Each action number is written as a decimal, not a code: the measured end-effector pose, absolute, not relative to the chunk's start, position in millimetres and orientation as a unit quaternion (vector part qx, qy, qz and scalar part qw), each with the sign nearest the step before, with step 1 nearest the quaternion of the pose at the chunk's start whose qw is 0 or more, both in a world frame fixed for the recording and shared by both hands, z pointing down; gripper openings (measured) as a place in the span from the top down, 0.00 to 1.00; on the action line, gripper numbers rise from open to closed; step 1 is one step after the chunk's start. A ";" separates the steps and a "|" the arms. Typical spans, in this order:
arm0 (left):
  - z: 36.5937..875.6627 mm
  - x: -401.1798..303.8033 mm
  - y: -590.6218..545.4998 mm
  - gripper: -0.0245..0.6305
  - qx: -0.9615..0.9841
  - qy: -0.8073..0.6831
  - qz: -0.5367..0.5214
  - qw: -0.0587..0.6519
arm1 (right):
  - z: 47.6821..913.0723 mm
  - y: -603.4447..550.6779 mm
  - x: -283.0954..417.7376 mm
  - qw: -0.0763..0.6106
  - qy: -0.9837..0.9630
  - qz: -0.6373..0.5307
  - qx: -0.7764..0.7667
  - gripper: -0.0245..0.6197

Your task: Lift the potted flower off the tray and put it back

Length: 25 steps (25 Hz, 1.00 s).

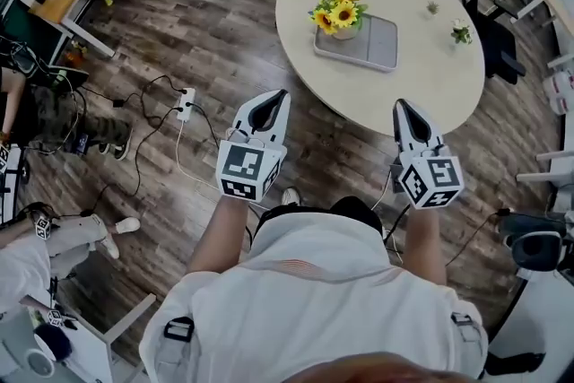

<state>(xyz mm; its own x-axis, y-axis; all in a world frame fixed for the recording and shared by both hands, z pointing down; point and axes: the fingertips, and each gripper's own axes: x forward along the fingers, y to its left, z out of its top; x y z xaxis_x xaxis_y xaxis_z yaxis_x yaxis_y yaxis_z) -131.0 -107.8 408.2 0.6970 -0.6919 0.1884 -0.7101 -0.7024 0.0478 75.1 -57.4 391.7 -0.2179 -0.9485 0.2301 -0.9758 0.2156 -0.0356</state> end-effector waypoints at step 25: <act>393.6 41.5 -230.9 0.96 0.886 -0.452 0.082 0.061 | 394.6 -223.9 275.7 0.045 -0.816 0.096 0.568 0.96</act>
<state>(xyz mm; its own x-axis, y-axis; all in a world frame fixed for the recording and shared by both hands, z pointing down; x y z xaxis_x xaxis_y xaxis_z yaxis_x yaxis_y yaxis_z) 41.5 -230.9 393.6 0.5780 -0.7908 0.2012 -0.8110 -0.5840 0.0346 275.7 -223.9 394.6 -0.3517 -0.9182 0.1824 -0.9355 0.3374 -0.1053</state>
